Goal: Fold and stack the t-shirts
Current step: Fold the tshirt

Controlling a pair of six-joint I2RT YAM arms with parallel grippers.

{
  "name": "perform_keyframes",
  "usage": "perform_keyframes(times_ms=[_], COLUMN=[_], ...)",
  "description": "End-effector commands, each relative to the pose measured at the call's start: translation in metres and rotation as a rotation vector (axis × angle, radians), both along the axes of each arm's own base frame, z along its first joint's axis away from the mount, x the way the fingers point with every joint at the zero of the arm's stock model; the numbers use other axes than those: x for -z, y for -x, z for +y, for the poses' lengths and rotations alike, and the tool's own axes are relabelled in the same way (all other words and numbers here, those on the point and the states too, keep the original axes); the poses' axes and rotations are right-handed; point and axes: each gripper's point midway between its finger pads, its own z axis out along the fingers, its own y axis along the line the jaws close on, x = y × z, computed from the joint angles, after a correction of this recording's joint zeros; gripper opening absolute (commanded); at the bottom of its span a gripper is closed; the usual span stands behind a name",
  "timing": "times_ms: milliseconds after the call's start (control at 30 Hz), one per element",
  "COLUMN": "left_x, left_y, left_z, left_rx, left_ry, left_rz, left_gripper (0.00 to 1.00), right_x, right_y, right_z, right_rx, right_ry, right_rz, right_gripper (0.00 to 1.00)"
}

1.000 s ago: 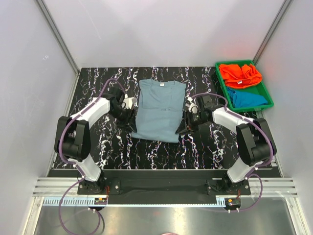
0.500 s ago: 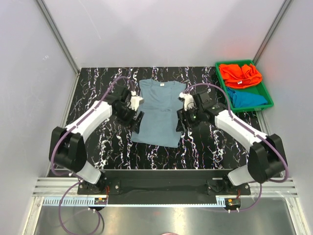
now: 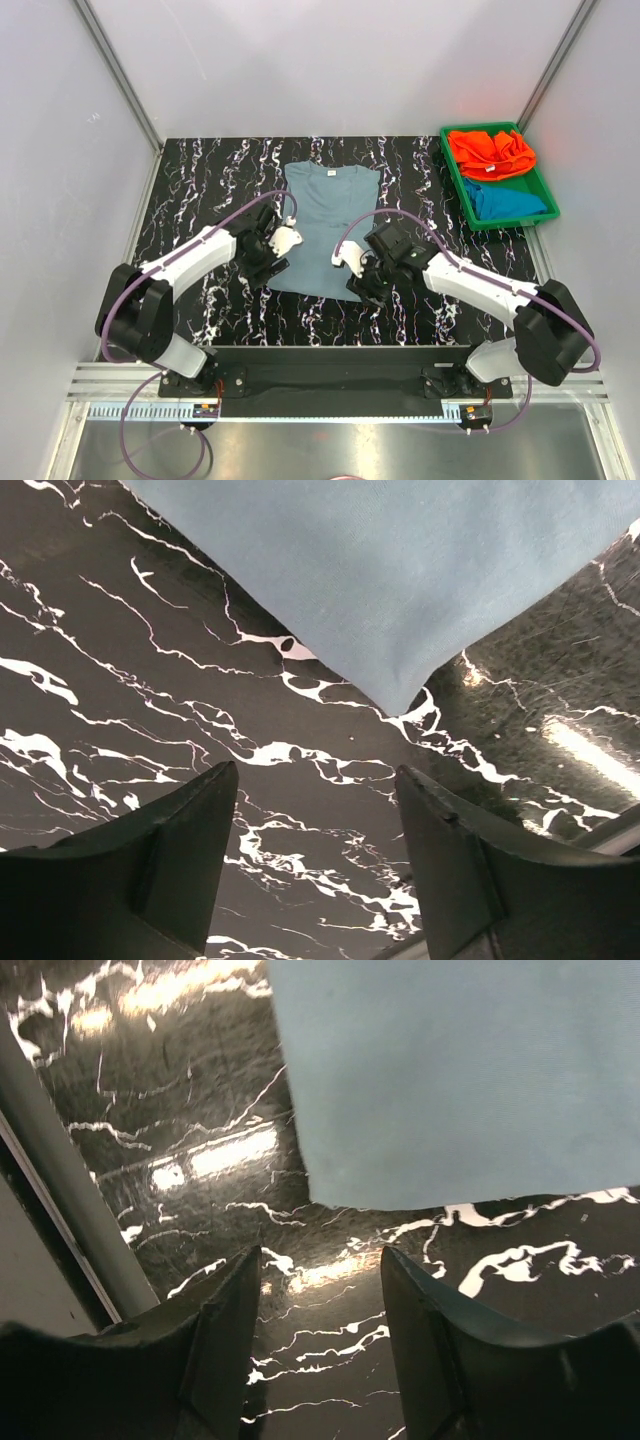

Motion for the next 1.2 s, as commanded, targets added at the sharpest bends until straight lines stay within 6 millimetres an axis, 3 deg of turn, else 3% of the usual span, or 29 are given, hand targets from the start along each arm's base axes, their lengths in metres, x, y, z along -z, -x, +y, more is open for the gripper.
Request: perform_keyframes(times_ms=[0, 233, 400, 833, 1167], left_x=[-0.017, -0.022, -0.014, -0.023, -0.028], left_y=[-0.021, -0.003, 0.012, 0.009, 0.004], left_z=[-0.009, -0.017, -0.018, -0.02, -0.021], left_rx=[0.045, 0.074, 0.041, -0.079, -0.086], left_ry=[0.04, 0.094, 0.125, 0.194, 0.202], left_rz=[-0.115, -0.089, -0.036, -0.068, -0.063], left_gripper=[0.68, 0.66, 0.64, 0.64, 0.64], right_x=[-0.008, -0.003, 0.005, 0.016, 0.045], right_y=[-0.009, 0.007, 0.014, 0.017, 0.01], right_z=[0.004, 0.009, 0.014, 0.048, 0.035], right_rx=[-0.076, -0.129, -0.169, -0.258, -0.254], right_ry=[0.001, 0.007, 0.0, -0.01, 0.058], right_rz=[-0.122, -0.12, -0.132, -0.176, -0.215], right_gripper=[0.57, 0.56, 0.56, 0.54, 0.5])
